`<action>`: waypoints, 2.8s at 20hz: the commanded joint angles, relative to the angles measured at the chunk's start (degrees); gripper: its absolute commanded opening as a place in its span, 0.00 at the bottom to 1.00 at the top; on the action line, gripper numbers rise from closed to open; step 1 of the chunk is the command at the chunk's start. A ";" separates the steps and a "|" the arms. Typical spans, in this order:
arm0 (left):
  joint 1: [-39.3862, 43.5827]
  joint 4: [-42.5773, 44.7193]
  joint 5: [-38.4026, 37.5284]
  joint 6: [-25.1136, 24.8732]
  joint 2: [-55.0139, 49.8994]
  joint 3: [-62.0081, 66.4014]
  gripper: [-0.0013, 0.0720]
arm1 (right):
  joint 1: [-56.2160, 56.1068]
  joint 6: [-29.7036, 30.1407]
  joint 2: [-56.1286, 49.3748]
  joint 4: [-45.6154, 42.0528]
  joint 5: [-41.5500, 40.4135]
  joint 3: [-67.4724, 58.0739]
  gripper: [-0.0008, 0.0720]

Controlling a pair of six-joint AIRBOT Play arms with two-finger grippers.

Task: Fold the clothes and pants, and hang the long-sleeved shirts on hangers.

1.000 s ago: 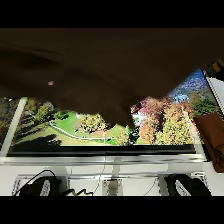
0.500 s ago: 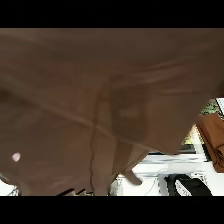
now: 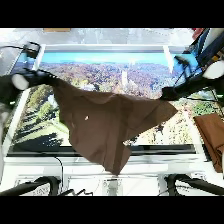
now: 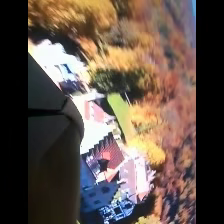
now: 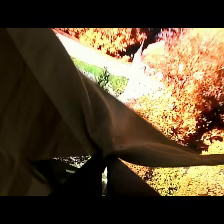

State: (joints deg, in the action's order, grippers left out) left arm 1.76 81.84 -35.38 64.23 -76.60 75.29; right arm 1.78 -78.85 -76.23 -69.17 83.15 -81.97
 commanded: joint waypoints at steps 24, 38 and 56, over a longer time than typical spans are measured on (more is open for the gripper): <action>-1.11 -1.29 -15.23 6.10 -1.84 -0.37 0.03 | -0.04 -9.42 -11.34 1.40 -54.62 8.04 0.03; 1.84 -33.90 -19.34 4.00 19.45 -47.58 0.56 | -0.04 -9.42 -11.34 1.40 -50.62 8.04 0.03; 7.89 -34.14 -16.04 2.78 18.67 -52.06 0.80 | -0.04 -9.42 -11.34 1.44 -49.13 8.04 0.03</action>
State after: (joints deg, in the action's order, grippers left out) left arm 9.61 48.27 -55.68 67.26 -57.45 23.29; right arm 1.78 -88.27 -87.53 -67.77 34.00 -73.95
